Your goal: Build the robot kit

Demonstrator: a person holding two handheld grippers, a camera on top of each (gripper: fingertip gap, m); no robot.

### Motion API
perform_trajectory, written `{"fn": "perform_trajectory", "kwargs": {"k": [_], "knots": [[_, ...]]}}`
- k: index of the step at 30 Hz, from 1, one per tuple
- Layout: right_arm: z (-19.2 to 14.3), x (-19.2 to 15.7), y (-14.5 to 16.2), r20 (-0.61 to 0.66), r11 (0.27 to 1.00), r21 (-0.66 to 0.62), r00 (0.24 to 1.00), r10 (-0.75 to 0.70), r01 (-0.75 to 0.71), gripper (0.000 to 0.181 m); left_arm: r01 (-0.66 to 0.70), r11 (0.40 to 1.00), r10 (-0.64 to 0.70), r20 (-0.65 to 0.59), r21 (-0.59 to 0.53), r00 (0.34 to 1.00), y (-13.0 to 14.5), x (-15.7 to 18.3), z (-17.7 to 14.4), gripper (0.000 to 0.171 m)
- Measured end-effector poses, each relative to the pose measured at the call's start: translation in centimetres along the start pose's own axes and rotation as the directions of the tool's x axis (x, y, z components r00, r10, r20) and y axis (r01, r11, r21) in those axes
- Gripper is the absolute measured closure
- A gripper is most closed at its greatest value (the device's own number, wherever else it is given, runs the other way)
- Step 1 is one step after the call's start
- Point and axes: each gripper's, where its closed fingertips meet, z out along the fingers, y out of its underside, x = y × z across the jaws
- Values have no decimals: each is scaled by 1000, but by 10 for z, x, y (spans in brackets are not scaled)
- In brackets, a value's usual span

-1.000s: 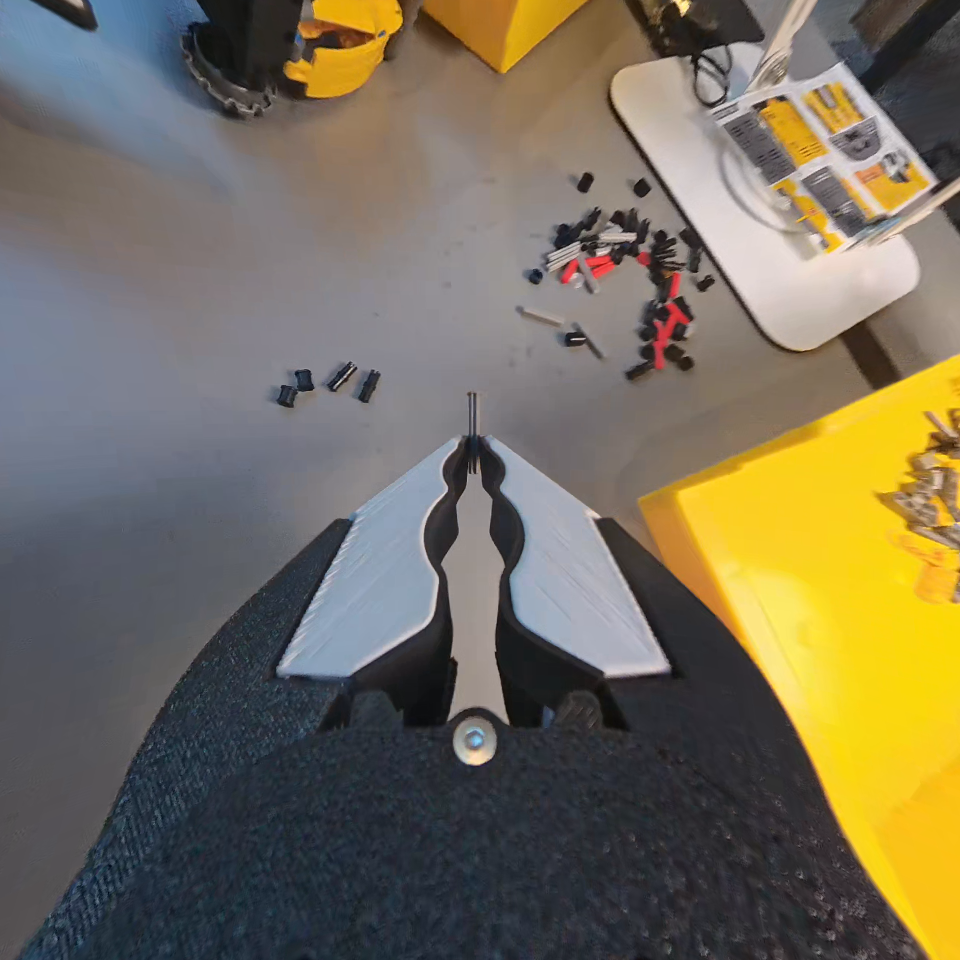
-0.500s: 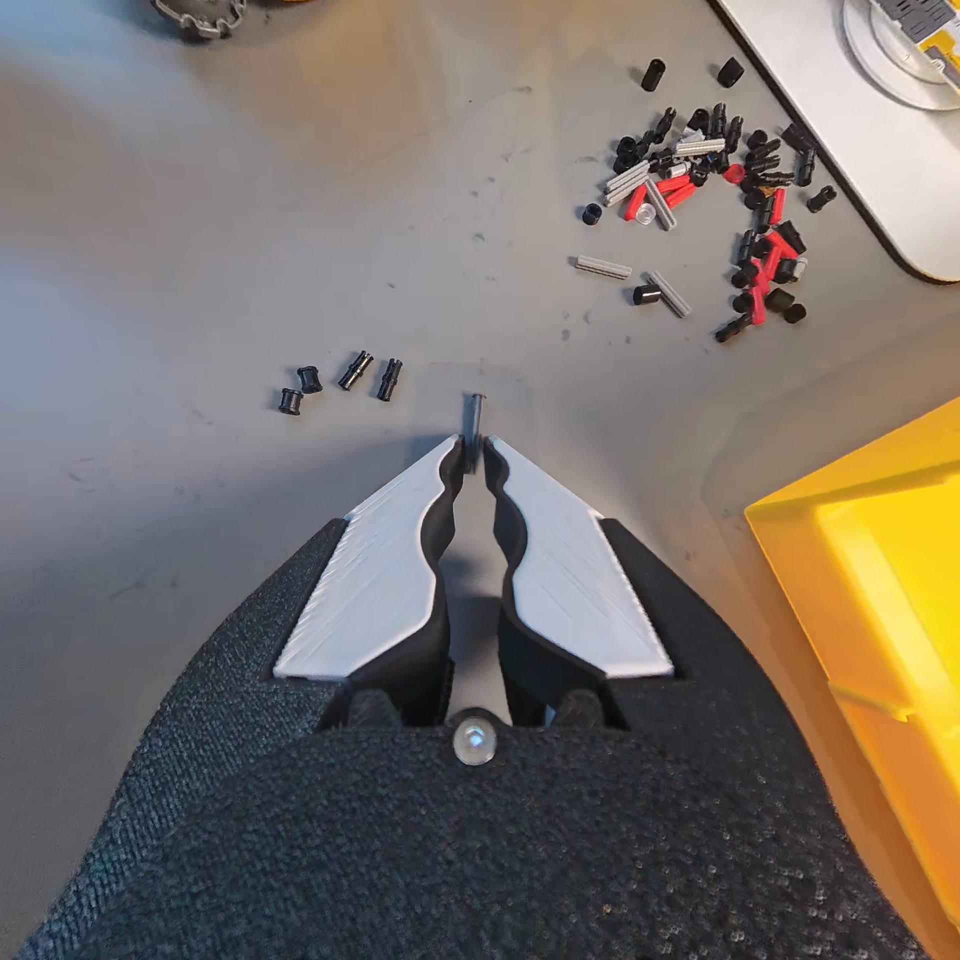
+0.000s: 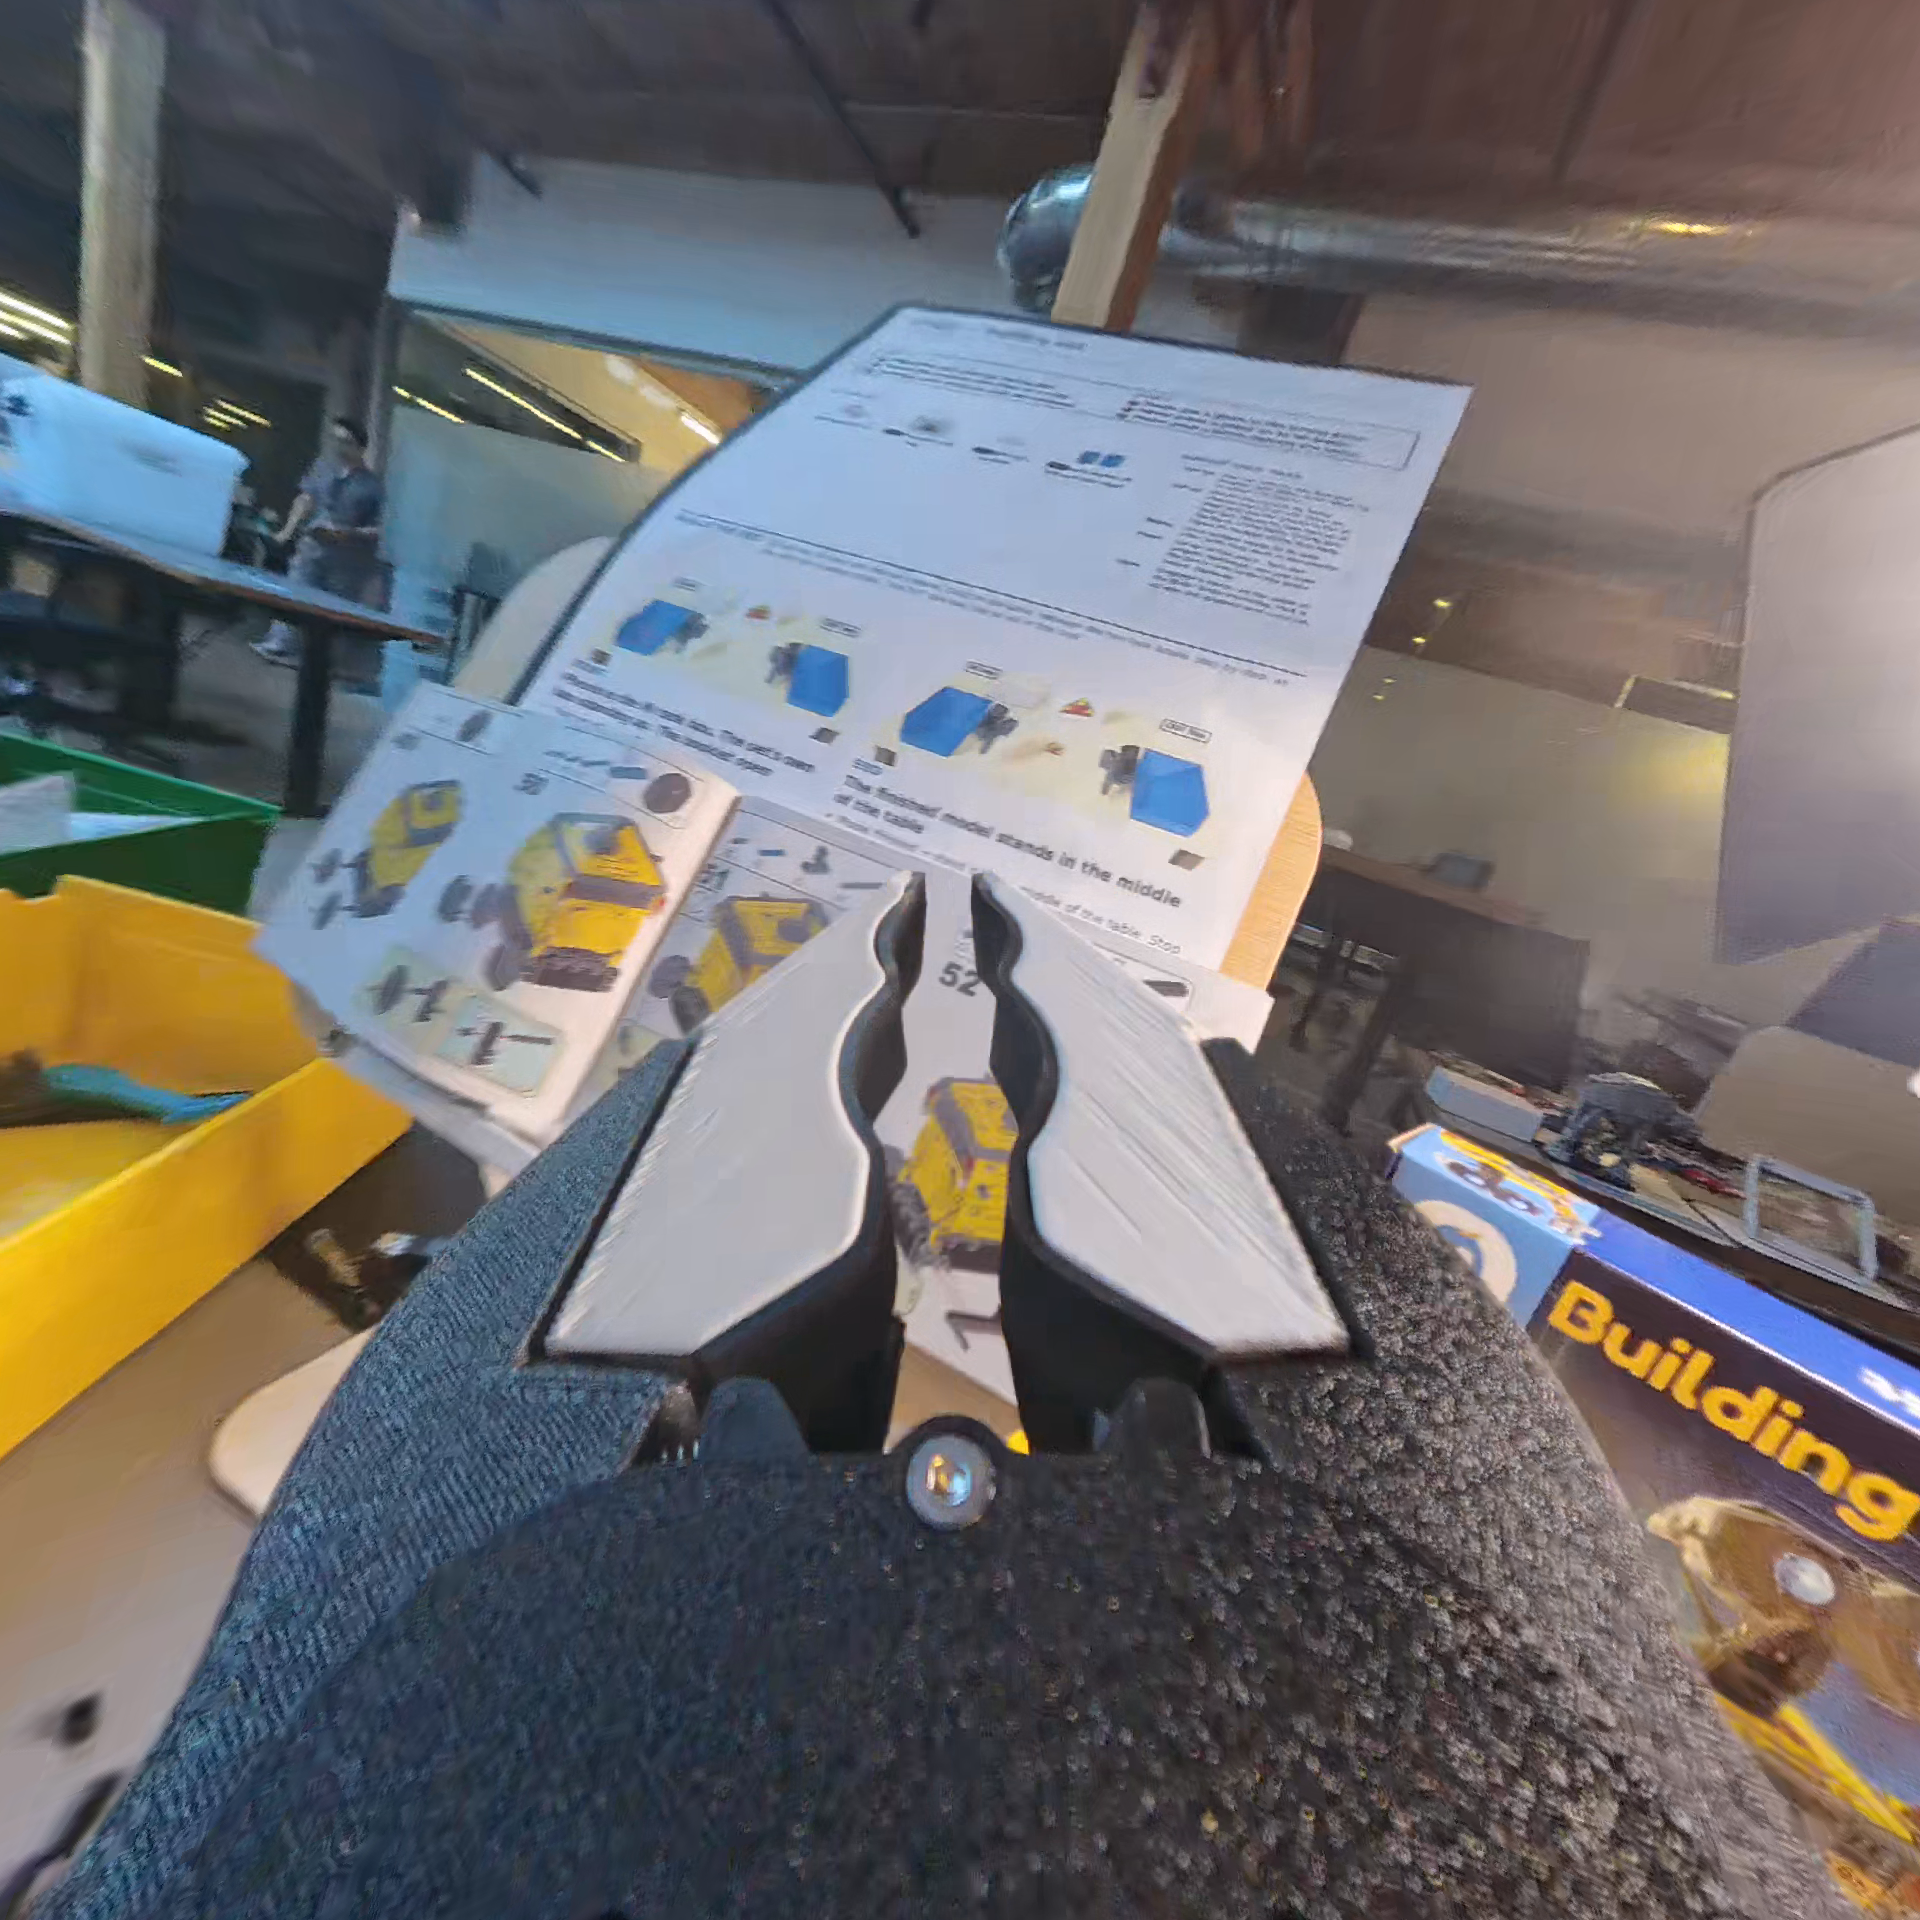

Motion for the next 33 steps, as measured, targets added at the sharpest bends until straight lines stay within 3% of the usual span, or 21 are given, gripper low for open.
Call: {"fn": "perform_trajectory", "kwargs": {"k": [4,9,33], "knots": [[43,17,40,-67,993,-114,997,32,-40,178,-3,1000,3,22,-5,1000,0,-6,-3,115],[59,21,59,-101,982,-178,994,46,-63,181,-4,1000,5,19,-10,1000,1,-6,-3,116],[45,45,62,-132,973,-195,986,99,-124,179,-3,1000,3,12,-18,1000,2,-5,-2,119]]}}
